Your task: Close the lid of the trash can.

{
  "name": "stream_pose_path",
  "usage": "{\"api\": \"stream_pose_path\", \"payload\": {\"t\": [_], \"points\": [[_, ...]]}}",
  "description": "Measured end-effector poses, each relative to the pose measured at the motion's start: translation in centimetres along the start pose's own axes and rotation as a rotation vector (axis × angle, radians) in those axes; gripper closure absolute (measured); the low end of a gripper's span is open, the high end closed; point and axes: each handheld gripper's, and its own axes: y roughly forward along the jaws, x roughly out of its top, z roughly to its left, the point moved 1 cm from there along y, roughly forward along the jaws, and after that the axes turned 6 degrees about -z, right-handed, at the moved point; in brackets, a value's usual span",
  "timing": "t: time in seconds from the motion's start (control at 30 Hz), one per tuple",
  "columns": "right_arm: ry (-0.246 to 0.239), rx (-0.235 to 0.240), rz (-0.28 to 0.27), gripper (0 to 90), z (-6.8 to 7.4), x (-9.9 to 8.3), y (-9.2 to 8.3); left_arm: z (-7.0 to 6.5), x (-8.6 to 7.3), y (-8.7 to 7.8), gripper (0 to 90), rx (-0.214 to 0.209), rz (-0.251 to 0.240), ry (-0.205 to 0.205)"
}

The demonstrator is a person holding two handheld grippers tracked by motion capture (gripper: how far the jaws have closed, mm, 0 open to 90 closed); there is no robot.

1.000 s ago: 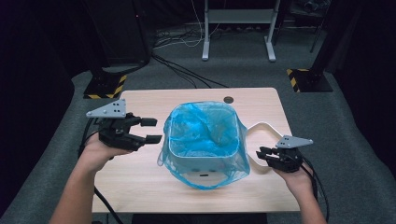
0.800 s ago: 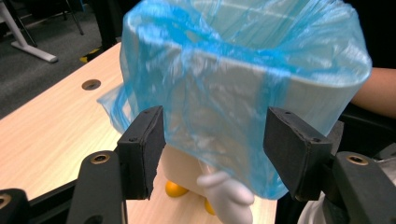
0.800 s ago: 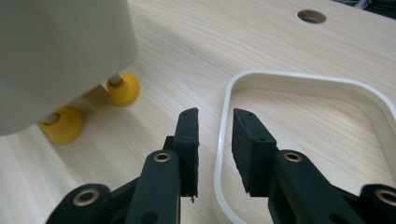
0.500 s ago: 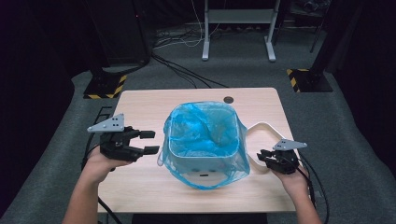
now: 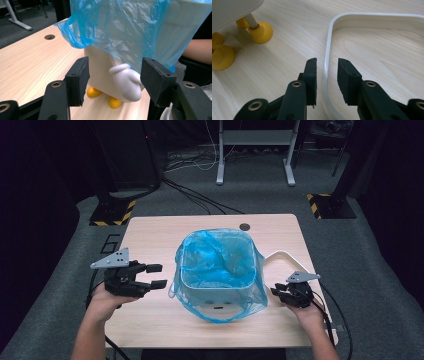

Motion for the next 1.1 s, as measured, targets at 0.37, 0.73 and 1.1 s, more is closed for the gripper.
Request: {"api": "stream_pose_path", "payload": {"t": [0.37, 0.73, 1.1], "points": [[-0.037, 0.000, 0.094, 78.3, 0.3, -0.9, 1.6, -0.5, -0.1, 0.6, 39.6, -0.015, 0.007, 0.007], [-0.034, 0.024, 0.082, 83.2, 0.4, -0.6, 1.3, -0.9, -0.1, 0.2, 39.7, -0.006, -0.001, 0.016], [-0.024, 0.071, 0.060, 83.3, 0.5, 0.1, 0.4, -0.9, -0.1, 0.0, 39.6, 0.000, 0.004, 0.017]]}}
